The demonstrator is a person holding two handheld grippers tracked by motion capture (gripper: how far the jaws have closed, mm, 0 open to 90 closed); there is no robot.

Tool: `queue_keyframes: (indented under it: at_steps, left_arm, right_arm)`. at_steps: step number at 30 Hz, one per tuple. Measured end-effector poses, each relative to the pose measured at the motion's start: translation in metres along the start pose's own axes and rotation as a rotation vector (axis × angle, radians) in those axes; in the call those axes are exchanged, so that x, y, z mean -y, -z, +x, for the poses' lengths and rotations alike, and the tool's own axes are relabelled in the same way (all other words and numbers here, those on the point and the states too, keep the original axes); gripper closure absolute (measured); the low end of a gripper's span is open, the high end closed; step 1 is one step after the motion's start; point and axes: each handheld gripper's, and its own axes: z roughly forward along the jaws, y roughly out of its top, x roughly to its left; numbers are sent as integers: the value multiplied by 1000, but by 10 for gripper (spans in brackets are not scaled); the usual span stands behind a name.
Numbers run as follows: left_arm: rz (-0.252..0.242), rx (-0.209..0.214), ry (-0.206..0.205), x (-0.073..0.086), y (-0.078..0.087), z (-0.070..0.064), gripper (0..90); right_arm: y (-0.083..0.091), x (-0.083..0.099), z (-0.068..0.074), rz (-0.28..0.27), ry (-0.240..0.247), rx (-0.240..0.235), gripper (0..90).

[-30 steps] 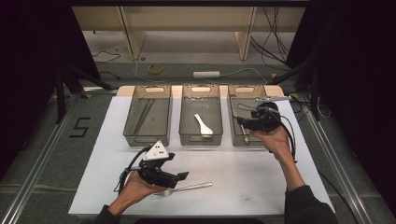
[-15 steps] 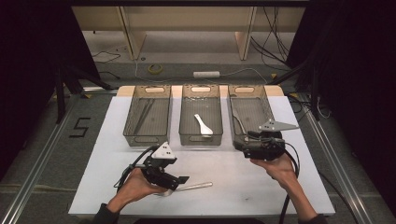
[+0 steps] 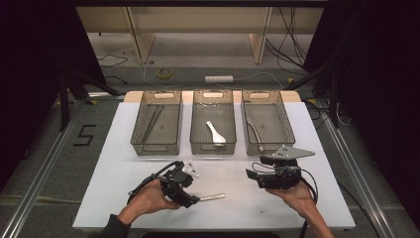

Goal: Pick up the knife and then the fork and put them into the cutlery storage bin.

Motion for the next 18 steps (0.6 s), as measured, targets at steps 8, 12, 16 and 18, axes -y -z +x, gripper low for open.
queue_keyframes:
  at_steps: [8, 12, 16, 18]
  left_arm:
    - [95, 11, -26, -3, -13, -2, 516]
    - [108, 10, -40, -6, -18, -3, 578]
    - [129, 11, -56, -9, -22, -5, 641]
    - [138, 11, -62, -11, -23, -5, 663]
  right_arm:
    - [-2, 7, 12, 24, 34, -22, 280]
    - [-2, 8, 14, 28, 38, -24, 280]
    - [-2, 9, 15, 31, 42, -21, 280]
    - [-2, 10, 15, 33, 41, -22, 281]
